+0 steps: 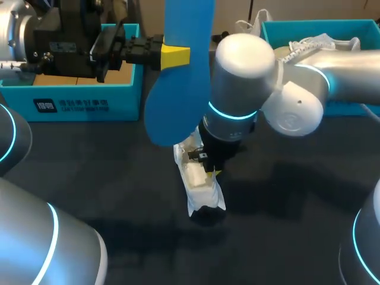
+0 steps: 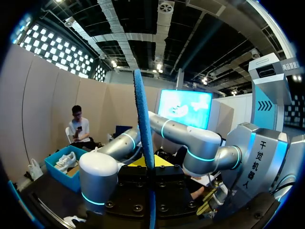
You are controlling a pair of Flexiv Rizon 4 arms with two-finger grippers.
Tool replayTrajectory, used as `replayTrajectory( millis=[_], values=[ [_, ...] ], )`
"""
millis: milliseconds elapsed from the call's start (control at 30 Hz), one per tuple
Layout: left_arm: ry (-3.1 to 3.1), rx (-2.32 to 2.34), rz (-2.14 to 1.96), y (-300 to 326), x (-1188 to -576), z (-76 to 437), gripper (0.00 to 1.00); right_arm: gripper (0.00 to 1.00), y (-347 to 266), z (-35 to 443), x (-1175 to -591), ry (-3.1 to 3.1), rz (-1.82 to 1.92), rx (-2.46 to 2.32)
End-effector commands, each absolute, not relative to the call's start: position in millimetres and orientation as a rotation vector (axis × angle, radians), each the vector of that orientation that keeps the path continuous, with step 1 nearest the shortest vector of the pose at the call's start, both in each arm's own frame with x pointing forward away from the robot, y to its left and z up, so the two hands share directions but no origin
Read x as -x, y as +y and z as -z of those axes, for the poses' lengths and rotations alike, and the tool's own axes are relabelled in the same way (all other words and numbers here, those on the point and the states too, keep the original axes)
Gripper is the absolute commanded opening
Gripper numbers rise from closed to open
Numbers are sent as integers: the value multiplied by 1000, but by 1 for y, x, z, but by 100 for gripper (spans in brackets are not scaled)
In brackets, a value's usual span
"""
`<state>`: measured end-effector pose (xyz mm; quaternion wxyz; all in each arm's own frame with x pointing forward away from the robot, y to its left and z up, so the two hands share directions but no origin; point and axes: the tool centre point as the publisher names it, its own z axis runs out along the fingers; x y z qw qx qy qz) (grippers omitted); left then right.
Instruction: Take the shoe out of the shoebox, open the shoe tongue, remove and reinsert the insole, then place the shoe into the shoebox
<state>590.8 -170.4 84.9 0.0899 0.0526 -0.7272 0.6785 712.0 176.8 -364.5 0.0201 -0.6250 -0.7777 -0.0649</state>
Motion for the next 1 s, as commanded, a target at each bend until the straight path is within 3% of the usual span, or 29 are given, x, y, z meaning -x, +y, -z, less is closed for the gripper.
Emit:
replayTrajectory(
  millis=[33,233,267,300,333,367,667,1000],
  values=[
    [-2165,-155,-2014,-171,-592,-85,0,0,170,372,-713,-2391,231,1925],
    [-2165,-155,-2014,-171,-592,-85,0,0,166,376,-713,-2382,249,1916],
    [-2165,-155,-2014,-171,-592,-85,0,4,165,375,-713,-2382,255,1913],
    [-2165,-155,-2014,-171,-592,-85,0,31,165,374,-713,-2382,256,1911],
    [-2165,-155,-2014,-171,-592,-85,0,51,164,374,-713,-2385,265,1906],
    [-2165,-155,-2014,-171,-592,-85,0,100,164,373,-714,-2387,274,1903],
    [-2165,-155,-2014,-171,-592,-85,0,100,160,352,-710,-2382,336,1883],
    [-2165,-155,-2014,-171,-592,-85,0,100,153,316,-710,-2444,707,1711]
  ],
)
